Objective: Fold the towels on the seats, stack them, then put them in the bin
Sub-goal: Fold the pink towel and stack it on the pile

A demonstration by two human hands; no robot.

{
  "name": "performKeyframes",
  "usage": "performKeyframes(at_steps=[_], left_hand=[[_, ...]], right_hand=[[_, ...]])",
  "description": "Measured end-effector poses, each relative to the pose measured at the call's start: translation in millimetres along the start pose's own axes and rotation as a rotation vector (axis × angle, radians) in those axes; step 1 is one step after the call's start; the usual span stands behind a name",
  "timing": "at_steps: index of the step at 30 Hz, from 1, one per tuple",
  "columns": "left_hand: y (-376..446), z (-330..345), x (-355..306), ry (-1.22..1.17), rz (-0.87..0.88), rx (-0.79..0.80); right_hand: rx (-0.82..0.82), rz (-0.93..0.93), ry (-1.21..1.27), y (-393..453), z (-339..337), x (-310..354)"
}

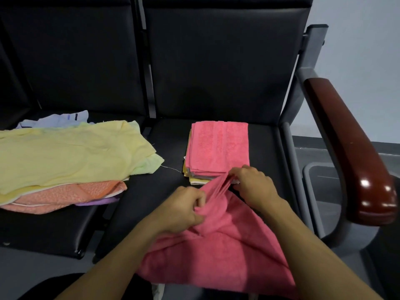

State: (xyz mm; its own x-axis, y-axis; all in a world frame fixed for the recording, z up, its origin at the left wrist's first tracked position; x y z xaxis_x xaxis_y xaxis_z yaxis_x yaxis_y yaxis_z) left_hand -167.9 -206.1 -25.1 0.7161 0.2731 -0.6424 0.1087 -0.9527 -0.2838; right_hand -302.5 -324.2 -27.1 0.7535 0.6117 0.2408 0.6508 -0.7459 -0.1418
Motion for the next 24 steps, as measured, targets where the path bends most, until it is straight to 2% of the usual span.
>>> performKeyframes(at_steps=[4, 8, 12, 17, 24], left_hand=[[3, -52, 31, 0.008, -0.164, -0.204], [4, -71, 42, -0.003, -0.231, -0.403], [3, -86, 43, -0.052, -0.23, -0.56], [4, -94, 46, -0.096, -0.224, -0.629], [9, -91, 38, -0.092, -0.198, -0.64]], right_hand=[[-0.152, 0.058, 0.089, -3, -21, -8], [-0.133, 0.009, 0.149, -4, -21, 0], [-0.16, -0.061, 0.361, -2, -21, 1], [-0.266, -0.079, 0.628, -4, -30, 1], [-0.425, -0.074, 0.707, -10, -42, -3]])
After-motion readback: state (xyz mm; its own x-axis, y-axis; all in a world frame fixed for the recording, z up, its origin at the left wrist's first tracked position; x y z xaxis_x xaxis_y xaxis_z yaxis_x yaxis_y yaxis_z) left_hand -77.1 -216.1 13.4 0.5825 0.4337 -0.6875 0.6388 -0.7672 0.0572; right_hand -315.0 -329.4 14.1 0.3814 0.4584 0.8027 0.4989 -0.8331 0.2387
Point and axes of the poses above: each hand's wrist, its own y-axis towards the middle knuckle, its own z-axis out of the palm, x = y × z, the point moved 7 cm from there along y, towards the middle knuckle, and after that the axes turned 6 degrees about -z, right-handed, at the moved point
